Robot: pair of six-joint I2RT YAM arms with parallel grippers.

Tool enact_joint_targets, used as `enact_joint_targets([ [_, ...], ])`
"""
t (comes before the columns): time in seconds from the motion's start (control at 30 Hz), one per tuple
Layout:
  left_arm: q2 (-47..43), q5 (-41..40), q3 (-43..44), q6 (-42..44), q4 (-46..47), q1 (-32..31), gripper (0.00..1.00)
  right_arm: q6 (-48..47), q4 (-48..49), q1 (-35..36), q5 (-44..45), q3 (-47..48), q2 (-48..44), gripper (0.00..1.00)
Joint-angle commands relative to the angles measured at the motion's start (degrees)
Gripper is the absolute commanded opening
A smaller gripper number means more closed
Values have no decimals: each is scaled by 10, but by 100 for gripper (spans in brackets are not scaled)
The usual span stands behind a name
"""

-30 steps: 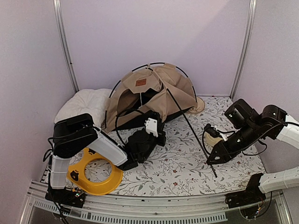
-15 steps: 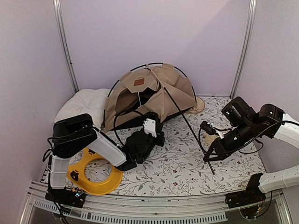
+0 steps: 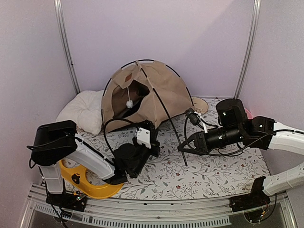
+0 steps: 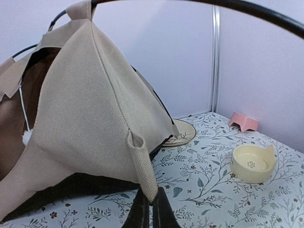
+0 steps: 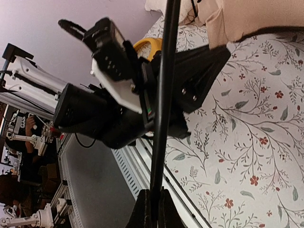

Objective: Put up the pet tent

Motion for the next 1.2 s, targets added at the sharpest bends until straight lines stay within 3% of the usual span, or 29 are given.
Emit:
enact_joint_targets([
  [0.0,-39,-50,-55,61,15,-74,0,10,272,0,101,-11,27,0],
  [0.17,-87,-81,-103,78,16,-131,0,-13,395,-1,161,1,83,0],
  [0.37,-124,-98,-136,70,-16,-171,0,-1,503,-1,165,33,152,0],
  [0.7,-137,-83,-131,32,-92,-181,0,20,551,4,164,54,190,0],
  [1.17,-134,-98,-122,30,-111,-198,0,3,575,12,223,38,201,0],
])
